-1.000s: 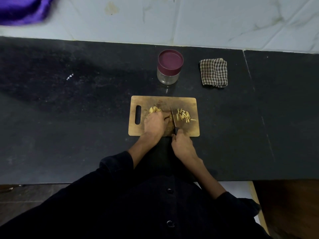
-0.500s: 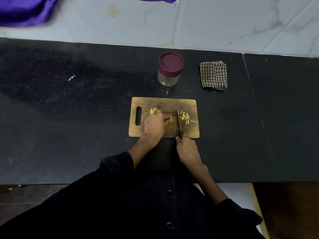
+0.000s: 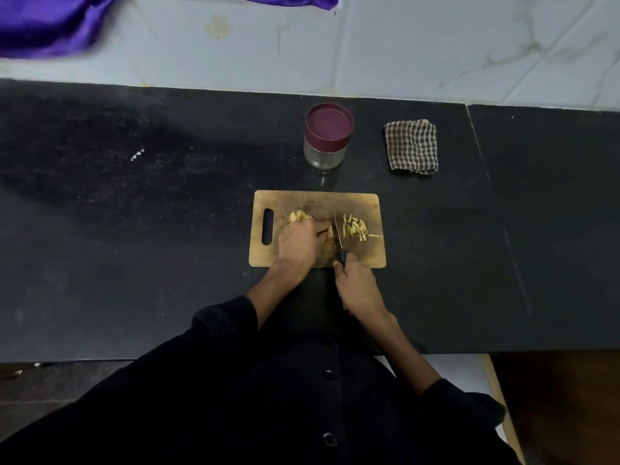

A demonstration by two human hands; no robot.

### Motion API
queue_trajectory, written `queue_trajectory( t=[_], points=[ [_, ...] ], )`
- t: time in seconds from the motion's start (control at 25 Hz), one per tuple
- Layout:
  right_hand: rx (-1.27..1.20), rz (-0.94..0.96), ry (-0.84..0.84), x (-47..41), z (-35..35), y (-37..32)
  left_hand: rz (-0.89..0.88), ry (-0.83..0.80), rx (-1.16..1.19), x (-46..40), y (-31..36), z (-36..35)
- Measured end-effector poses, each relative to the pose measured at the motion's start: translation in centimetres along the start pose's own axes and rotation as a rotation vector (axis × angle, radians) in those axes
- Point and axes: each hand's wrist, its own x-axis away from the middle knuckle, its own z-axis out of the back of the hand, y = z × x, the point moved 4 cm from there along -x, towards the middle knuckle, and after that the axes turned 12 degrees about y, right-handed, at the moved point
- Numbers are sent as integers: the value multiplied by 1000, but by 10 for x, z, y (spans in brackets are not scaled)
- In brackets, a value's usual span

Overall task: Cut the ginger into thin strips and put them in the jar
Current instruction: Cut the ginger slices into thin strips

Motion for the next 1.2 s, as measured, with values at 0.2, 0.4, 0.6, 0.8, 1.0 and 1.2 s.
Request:
queue_trajectory(
  t=[0.2, 0.4, 0.6, 0.8, 1.0, 1.2],
  points=[
    [26, 12, -11, -5, -1, -4, -17, 13, -30, -1, 0, 1],
    [51, 9, -13, -8, -4, -3, -30, 8, -54, -1, 0, 1],
    [131, 9, -8, -9, -8, -3, -50, 10, -89, -1, 0, -1],
    [156, -34, -44, -8, -11, 1, -34, 9, -84, -2, -1, -3],
    [105, -35, -44, 2, -9, 15, -18, 10, -123, -5, -5, -10],
    [-17, -81, 12, 3, 1, 23, -17, 7, -107, -4, -7, -11]
  ],
)
